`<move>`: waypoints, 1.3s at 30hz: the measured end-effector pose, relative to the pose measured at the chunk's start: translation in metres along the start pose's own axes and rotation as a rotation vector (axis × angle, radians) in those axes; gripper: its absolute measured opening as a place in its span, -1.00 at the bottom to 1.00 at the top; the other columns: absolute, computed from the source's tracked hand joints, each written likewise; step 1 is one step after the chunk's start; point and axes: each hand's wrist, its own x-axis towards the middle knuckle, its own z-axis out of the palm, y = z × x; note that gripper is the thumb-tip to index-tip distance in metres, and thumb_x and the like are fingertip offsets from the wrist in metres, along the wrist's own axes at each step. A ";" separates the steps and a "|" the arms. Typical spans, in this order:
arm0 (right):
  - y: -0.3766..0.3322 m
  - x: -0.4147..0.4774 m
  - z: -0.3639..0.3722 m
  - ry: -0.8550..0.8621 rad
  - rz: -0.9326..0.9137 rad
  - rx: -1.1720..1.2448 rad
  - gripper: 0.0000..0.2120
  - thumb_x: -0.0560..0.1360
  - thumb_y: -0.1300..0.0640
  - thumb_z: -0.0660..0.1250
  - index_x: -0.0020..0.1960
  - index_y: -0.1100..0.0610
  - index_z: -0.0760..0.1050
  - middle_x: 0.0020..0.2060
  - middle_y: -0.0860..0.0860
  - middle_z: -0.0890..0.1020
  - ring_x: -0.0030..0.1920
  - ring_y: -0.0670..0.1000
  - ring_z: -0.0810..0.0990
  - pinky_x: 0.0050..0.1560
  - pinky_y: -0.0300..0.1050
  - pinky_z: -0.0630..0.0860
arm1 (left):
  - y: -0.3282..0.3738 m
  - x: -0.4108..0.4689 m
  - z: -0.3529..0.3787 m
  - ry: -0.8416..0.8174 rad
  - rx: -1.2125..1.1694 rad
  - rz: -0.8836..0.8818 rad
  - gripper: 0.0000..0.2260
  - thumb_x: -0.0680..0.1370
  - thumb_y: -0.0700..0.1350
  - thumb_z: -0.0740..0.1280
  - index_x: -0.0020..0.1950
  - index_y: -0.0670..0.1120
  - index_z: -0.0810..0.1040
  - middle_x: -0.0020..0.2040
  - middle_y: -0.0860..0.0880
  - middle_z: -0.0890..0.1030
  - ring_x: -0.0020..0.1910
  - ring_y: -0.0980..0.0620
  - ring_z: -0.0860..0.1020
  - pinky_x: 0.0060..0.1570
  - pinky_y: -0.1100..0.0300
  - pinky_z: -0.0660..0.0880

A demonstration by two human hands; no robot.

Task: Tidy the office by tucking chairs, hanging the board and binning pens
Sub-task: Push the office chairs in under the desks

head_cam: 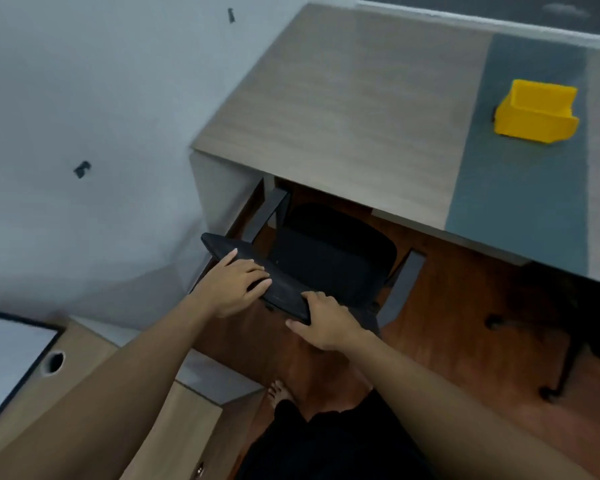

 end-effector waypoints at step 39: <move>0.077 0.087 -0.114 0.195 0.166 -0.130 -0.25 0.39 -0.47 0.26 0.48 -0.12 0.42 0.24 -0.09 0.59 0.18 0.06 0.60 0.09 0.11 0.56 | 0.000 0.185 -0.025 0.275 0.104 -0.054 -0.58 0.58 0.22 0.17 -0.03 0.10 0.78 -0.05 0.11 0.77 -0.06 0.07 0.65 0.14 0.01 0.44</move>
